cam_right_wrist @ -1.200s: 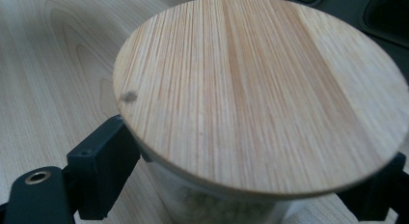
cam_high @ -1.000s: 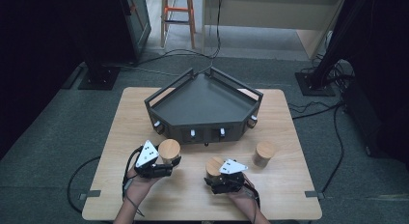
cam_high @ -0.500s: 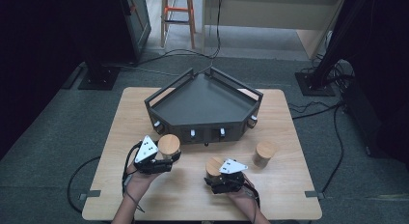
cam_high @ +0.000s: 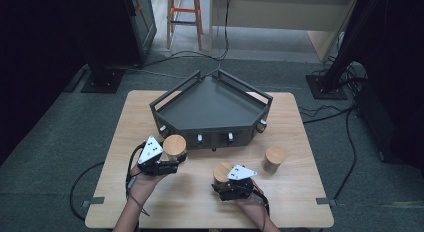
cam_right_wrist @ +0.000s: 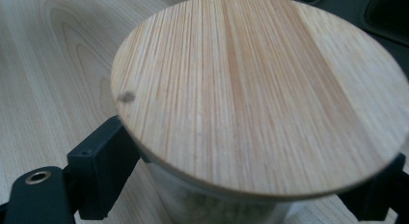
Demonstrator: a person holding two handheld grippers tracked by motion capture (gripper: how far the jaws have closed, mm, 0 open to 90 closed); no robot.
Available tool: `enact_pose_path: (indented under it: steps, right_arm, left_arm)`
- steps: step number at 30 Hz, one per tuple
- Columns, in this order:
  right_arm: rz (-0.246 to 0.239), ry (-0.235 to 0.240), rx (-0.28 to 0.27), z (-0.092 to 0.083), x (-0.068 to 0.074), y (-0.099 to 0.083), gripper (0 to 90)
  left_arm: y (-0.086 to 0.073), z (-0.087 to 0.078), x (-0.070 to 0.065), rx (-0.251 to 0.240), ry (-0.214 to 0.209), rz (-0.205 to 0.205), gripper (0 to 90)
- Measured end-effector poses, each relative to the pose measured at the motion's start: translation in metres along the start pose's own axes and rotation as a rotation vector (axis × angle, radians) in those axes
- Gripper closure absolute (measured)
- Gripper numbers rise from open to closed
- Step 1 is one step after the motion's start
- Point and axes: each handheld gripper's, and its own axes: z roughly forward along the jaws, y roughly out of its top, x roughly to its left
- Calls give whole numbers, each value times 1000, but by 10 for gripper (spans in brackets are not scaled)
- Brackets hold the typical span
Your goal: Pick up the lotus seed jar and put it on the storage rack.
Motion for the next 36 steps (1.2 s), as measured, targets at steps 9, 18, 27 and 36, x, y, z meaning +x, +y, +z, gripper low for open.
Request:
enact_pose_path:
  steps: [9,18,27,36]
  right_arm:
    - [2,0,-2,0,-1,0,130]
    - [-1,-3,-2,0,1,0,130]
    - [-4,-3,0,0,0,0,130]
    - [-6,-5,1,0,1,0,130]
  left_arm:
    - [5,0,1,-7,7,4,252]
    - [11,1,5,-5,6,2,251]
    - [23,4,7,-4,5,21,251]
    - [29,8,11,-5,7,24,252]
